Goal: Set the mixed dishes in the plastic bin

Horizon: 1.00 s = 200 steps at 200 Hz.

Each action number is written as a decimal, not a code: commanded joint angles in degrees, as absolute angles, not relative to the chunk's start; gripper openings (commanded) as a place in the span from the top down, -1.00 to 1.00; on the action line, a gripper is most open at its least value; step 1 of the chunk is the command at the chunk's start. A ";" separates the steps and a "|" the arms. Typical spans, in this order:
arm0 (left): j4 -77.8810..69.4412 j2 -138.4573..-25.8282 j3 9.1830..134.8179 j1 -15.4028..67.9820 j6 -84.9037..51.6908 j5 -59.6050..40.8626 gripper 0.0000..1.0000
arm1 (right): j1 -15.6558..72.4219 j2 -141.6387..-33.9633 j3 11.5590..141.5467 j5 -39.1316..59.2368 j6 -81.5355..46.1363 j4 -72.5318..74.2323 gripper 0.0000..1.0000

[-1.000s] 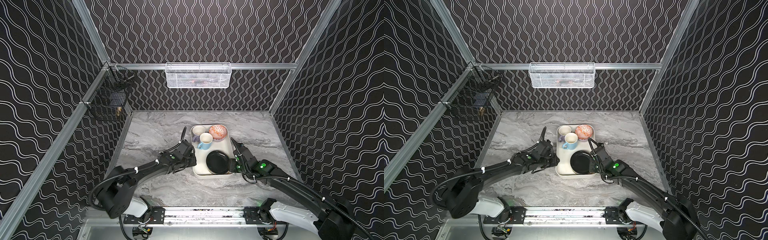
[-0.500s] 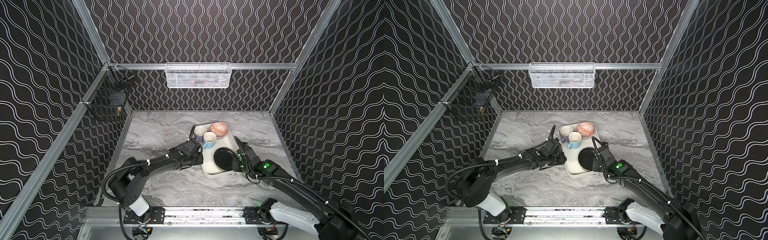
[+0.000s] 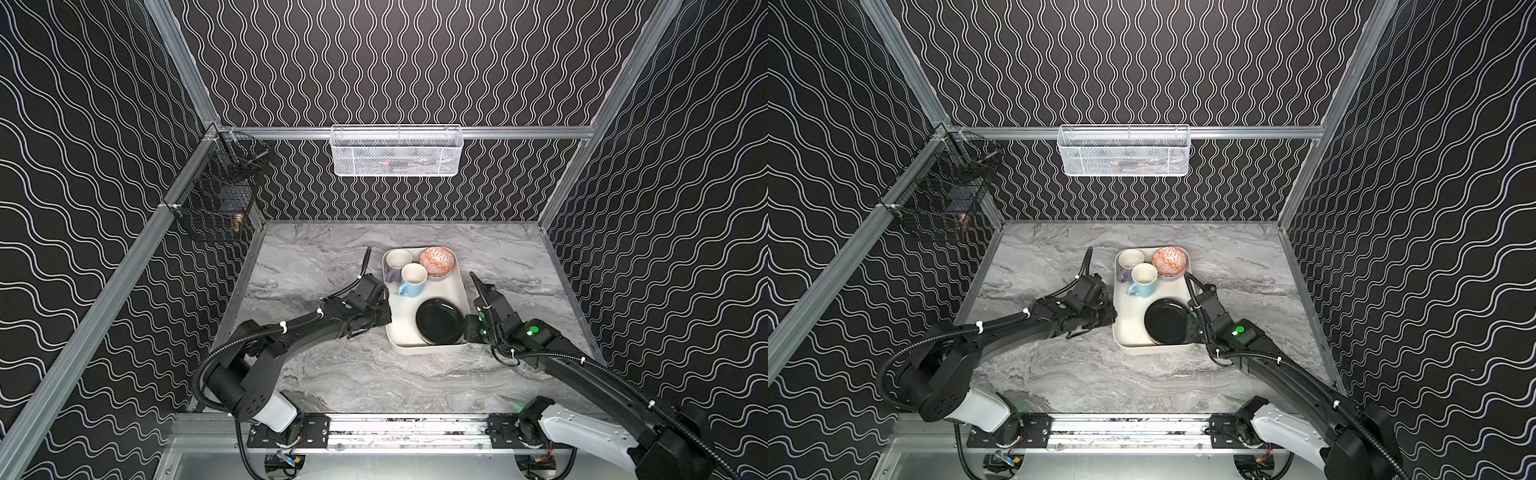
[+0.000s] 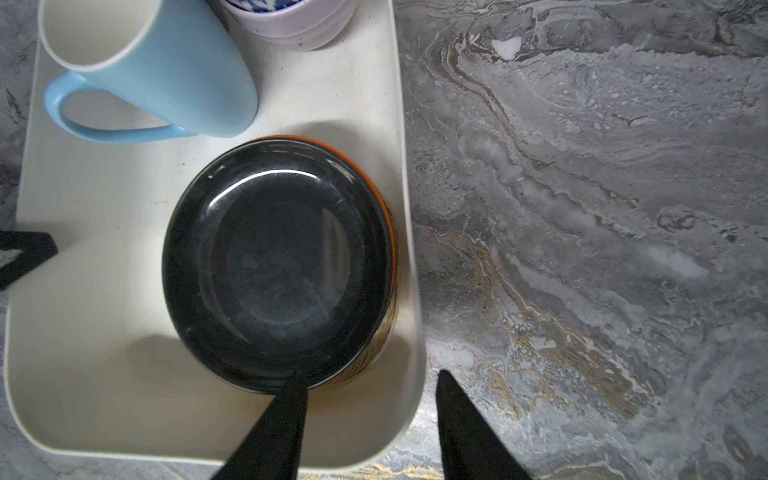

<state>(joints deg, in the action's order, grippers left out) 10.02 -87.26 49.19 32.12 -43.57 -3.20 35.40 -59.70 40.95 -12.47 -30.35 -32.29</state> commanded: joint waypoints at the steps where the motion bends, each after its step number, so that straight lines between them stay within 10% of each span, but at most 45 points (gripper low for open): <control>1: 13.94 -86.07 48.54 31.16 -41.82 -1.75 0.63 | 35.33 -60.38 40.96 -11.98 -30.08 -30.96 -0.04; 49: 14.68 -84.24 48.40 30.58 -40.56 -2.89 0.21 | 35.33 -62.49 42.43 -10.28 -30.04 -30.76 -0.05; 84: 16.43 -80.50 49.72 30.60 -39.97 -2.79 -0.48 | 35.38 -61.98 43.22 -10.94 -29.64 -30.73 -0.26; 98: 18.30 -78.39 50.90 30.61 -38.94 -1.53 -0.96 | 35.33 -61.92 43.41 -11.78 -29.15 -30.33 -0.66; 108: 19.14 -76.75 51.47 30.54 -37.73 0.58 -0.97 | 35.21 -61.95 43.68 -12.72 -28.72 -29.92 -0.98; 200: -2.75 -67.57 41.60 23.64 -22.54 28.35 -0.97 | 11.82 -71.72 44.81 -20.95 -20.43 -9.34 -0.99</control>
<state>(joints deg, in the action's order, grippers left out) 11.25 -68.45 46.15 23.99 -29.34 22.20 16.53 -68.16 43.79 -18.09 -23.70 -19.90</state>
